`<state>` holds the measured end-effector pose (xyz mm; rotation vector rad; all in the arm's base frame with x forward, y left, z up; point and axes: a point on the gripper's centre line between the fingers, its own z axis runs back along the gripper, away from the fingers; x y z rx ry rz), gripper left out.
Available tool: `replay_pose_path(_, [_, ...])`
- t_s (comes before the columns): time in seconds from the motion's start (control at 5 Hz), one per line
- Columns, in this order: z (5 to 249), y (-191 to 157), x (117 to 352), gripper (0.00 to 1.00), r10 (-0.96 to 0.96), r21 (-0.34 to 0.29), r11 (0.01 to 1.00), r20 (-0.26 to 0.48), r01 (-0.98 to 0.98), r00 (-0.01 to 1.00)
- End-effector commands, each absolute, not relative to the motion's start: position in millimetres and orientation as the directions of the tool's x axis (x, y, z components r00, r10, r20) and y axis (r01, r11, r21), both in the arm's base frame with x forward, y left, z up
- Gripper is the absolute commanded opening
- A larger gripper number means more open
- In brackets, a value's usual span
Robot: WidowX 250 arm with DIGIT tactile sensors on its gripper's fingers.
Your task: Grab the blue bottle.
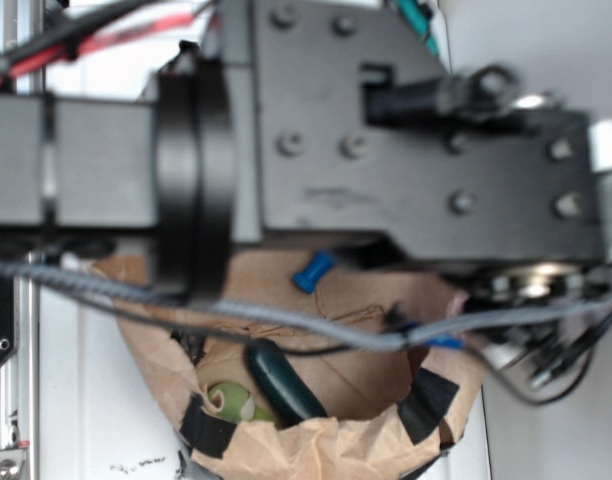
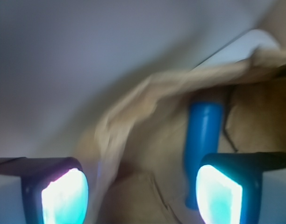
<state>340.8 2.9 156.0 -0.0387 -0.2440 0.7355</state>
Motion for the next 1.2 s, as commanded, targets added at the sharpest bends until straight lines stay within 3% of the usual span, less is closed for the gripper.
replay_pose_path(0.0, [181.1,14.4,344.6,1.0,0.679,-0.168,0.732,0.255,-0.661,0.688])
replay_pose_path(0.2, [181.1,14.4,344.6,1.0,0.679,-0.168,0.732,0.255,-0.661,0.688])
replay_pose_path(0.4, [182.5,32.4,319.8,1.0,0.655,-0.196,0.755,0.258,-0.626,0.71])
replay_pose_path(0.8, [157.2,40.9,273.0,1.0,0.571,-0.158,0.819,0.323,-0.552,0.754])
replay_pose_path(1.0, [130.4,42.1,280.1,1.0,0.561,-0.11,0.822,0.321,-0.558,0.763])
